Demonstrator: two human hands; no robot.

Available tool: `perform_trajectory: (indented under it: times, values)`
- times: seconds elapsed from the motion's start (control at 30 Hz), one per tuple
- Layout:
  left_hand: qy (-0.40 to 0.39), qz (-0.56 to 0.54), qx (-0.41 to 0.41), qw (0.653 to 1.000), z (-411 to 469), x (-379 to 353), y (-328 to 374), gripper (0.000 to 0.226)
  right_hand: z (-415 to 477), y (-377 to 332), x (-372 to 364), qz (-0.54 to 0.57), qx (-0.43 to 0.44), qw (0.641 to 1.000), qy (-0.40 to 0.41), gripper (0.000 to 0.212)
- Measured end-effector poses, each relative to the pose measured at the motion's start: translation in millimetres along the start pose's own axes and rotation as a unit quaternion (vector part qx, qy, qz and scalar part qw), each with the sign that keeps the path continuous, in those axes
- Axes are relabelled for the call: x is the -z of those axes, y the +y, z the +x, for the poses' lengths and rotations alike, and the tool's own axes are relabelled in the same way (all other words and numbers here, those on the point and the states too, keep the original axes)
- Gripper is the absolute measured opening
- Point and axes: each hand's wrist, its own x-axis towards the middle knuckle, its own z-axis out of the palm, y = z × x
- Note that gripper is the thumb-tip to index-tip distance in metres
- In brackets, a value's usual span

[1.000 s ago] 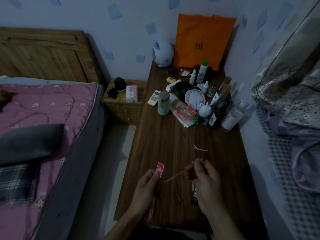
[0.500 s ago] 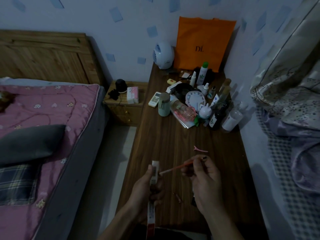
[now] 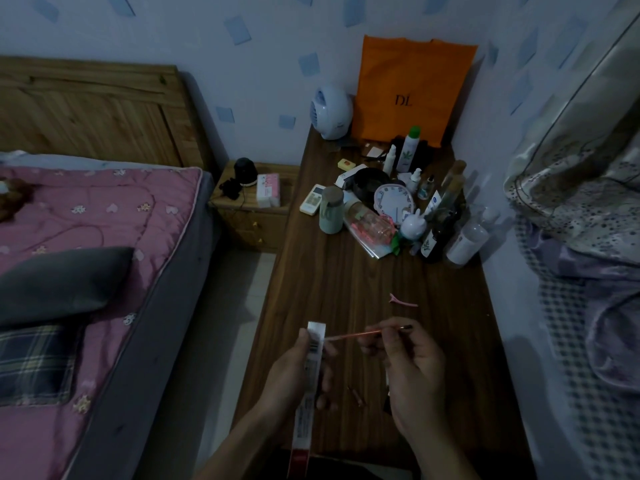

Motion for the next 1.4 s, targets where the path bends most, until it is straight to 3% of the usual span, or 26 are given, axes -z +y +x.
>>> perform_trajectory:
  times: [0.1,0.23,0.33,0.5,0.83,1.13,1.4]
  values:
    - [0.009,0.092,-0.018,0.996,-2.5,-6.1,-0.7,0.062,0.2,1.7,-2.4,-0.013,0.012,1.0,0.016,0.02]
    - [0.026,0.128,-0.029,0.991,-4.9,-11.2,1.1,0.061,2.1,-0.8,-1.3,-0.011,0.016,0.998,0.057,0.022]
    - [-0.003,0.14,-0.051,0.989,-8.0,-10.7,4.6,0.058,4.7,-2.5,-0.6,-0.009,0.011,0.998,0.069,0.012]
    - [-0.045,0.192,-0.125,0.972,-10.5,-8.4,9.2,0.057,12.4,-5.2,6.8,-0.005,-0.017,0.997,0.07,0.025]
    - [-0.064,0.272,-0.171,0.945,-7.8,-5.5,15.7,0.022,24.3,-16.9,19.5,0.006,-0.063,0.998,0.02,0.027]
    - [-0.079,0.296,-0.181,0.934,-8.1,-13.3,23.8,0.028,22.0,-19.7,19.0,-0.043,-0.041,0.998,-0.023,0.02]
    - [-0.081,0.291,-0.16,0.94,-5.2,-16.7,28.3,0.023,19.8,-11.4,13.3,-0.1,-0.098,0.983,-0.117,0.02]
